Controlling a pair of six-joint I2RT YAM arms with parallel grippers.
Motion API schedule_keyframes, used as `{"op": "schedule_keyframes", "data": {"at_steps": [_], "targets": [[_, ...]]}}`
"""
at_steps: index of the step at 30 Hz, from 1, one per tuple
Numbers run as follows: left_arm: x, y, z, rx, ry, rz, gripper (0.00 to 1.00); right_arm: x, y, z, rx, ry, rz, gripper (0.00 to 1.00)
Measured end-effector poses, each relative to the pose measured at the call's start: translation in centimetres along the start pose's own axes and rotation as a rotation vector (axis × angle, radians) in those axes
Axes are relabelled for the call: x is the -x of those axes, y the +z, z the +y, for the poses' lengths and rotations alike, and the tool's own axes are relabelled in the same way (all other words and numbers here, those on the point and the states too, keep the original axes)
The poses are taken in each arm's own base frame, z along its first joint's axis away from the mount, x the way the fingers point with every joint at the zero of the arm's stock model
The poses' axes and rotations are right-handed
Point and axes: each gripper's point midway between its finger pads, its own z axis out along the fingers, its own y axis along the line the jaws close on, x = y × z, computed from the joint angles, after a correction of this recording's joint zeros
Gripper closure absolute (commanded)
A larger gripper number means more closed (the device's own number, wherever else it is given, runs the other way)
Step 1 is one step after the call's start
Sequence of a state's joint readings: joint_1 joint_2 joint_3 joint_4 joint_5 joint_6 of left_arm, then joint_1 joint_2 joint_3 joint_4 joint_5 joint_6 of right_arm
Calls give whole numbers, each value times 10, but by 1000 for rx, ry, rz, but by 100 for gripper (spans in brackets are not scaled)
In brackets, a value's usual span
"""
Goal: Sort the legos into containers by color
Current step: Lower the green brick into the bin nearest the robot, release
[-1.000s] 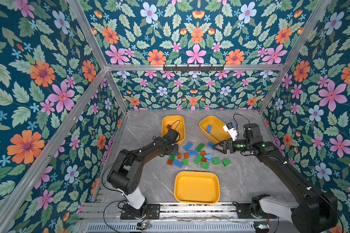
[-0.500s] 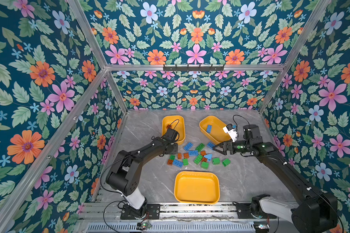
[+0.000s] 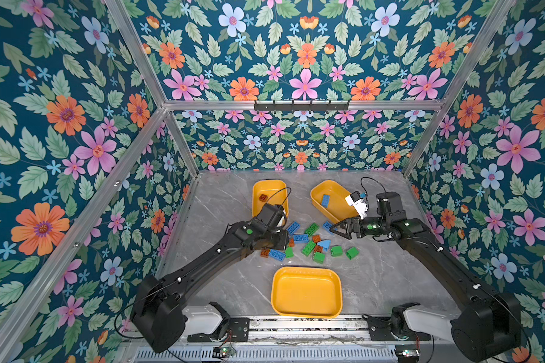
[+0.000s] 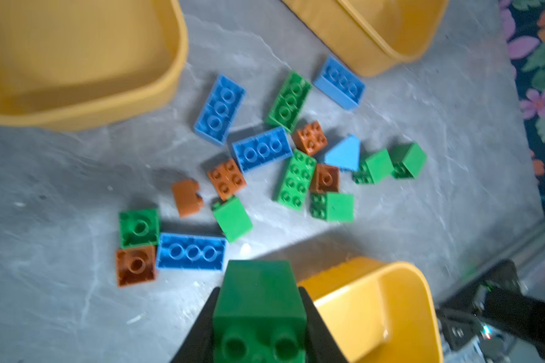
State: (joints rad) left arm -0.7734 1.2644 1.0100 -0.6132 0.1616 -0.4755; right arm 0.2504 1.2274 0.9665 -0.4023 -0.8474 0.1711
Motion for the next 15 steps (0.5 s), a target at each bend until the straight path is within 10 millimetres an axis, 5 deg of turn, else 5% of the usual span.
{"op": "schedule_keyframes", "data": {"at_steps": [9, 15], "targets": [[-94, 15, -17, -73, -8, 167, 68, 7, 1, 3, 15, -29, -1, 1], [-109, 28, -12, -52, -27, 199, 44, 6, 0, 4, 14, -36, 8, 1]]}}
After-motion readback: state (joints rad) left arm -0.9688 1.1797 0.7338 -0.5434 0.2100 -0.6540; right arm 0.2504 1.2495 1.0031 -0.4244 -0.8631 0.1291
